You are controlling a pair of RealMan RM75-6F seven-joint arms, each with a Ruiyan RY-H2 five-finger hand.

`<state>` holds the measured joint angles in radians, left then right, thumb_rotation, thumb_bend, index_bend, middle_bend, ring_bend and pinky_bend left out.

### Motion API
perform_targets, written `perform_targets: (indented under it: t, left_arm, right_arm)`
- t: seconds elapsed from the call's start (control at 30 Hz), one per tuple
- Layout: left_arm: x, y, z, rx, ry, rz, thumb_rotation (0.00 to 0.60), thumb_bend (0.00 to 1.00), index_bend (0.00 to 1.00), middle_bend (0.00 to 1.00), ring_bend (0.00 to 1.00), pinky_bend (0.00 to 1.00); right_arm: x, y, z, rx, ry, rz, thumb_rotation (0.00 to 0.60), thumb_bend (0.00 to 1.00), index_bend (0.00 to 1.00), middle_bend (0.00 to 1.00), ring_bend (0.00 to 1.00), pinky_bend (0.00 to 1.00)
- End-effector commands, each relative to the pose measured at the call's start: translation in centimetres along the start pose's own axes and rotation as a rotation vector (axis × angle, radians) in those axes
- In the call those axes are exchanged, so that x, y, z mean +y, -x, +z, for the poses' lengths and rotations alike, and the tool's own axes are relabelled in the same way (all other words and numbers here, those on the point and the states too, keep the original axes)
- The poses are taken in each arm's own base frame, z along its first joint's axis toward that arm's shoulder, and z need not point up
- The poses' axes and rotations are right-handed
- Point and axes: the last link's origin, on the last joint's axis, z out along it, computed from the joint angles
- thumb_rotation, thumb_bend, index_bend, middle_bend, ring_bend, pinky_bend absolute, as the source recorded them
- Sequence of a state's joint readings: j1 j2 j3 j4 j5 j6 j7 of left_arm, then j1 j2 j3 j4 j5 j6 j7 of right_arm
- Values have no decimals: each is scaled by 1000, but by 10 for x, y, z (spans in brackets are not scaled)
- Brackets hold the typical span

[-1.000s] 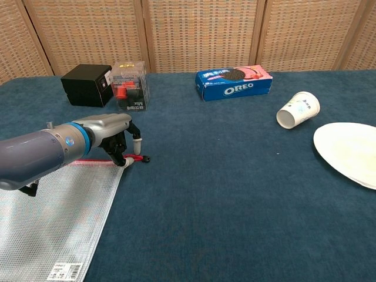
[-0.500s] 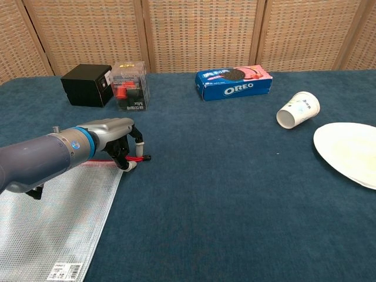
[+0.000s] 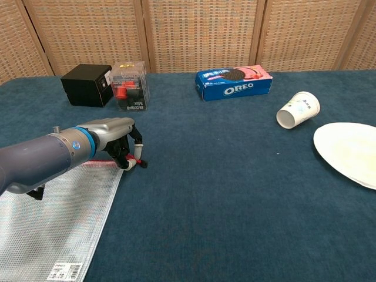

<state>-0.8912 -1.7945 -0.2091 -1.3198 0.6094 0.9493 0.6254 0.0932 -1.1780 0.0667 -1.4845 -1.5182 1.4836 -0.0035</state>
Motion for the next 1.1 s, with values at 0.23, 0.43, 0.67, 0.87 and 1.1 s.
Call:
perform_targets:
  t: [0.23,0.43,0.67,0.87,1.1]
  left_arm:
    - [1,-11,-6,24,20,-19,600,611,702,915,952,1000]
    - [0,-28,-16,55,51,-43,600,651,713,915,952,1000]
    - [-1,-46,-28,81,98,-80,600,681,724,915,952,1000]
    - [2,-60,-35,85,142,-140,600,697,732,915,951,1000]
    - [13,-81,-41,116,235,-231,600,704,731,915,952,1000]
  right_arm:
    - [0,1,0,-4,-2,0,600,0,0,0,0,0]
    - [-1,1,-1,-7,-4,3,600,0,0,0,0,0]
    - [-4,3,-1,-27,-13,19,600,0,0,0,0,0]
    - [-10,6,5,-77,-37,79,600,0,0,0,0,0]
    - [-44,-9,45,-263,-138,237,600,0,23,23,0,0]
